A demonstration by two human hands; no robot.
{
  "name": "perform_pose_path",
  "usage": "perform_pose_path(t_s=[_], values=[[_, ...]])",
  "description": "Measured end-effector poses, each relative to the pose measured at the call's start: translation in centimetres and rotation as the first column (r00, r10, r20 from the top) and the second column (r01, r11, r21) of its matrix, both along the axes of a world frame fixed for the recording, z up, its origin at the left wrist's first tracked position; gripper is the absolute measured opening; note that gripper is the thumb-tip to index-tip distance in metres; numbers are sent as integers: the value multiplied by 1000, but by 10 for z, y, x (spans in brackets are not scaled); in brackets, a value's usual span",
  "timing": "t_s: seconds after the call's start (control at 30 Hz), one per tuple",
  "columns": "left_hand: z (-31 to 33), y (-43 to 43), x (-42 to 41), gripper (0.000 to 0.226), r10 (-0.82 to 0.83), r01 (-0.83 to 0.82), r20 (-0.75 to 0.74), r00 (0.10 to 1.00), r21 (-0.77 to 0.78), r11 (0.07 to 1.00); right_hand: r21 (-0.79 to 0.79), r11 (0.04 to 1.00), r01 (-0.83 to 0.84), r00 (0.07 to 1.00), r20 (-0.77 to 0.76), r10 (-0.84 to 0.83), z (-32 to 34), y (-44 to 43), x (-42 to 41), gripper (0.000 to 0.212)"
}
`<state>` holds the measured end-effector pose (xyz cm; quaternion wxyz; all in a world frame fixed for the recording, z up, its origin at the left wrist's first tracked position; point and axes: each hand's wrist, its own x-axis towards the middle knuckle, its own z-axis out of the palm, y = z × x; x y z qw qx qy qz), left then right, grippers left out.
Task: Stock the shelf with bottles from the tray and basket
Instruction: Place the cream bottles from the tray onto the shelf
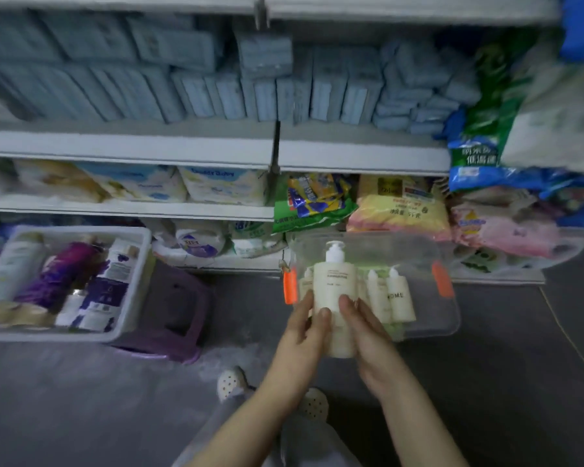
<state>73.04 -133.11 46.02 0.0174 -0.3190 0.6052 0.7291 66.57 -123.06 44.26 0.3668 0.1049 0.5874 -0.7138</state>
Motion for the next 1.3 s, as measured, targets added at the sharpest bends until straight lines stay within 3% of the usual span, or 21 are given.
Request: perform_pose_path(t_s=[0.17,0.37,0.57,0.7,0.8,0.97,1.3], values=[[38,-29,36,84,157,-161,-113,981,-26,987,-145,982,-120,989,73,132,46,-40,17,54],[72,-88,105,74,219,-238,-278,935,-34,971,-137,923,-358,928,-158,337,93,-101,49,37],[113,-165,209,62,187,-211,-309,933,-44,977,-119,818,-562,814,-252,523,134,-180,126,52],[134,-223,283,49,269,-296,-345,899,-28,955,-239,798,-554,829,-248,501,155,-238,197,71],[148,-262,327,50,323,-372,-365,873,-70,925,-317,804,-503,863,-241,445,173,-274,238,51],[176,-324,377,38,433,-520,-429,793,-106,848,-295,828,-477,863,-333,379,208,-325,274,49],[223,-440,379,31,440,-570,-517,734,-117,813,-291,806,-516,826,-419,377,257,-436,277,48]])
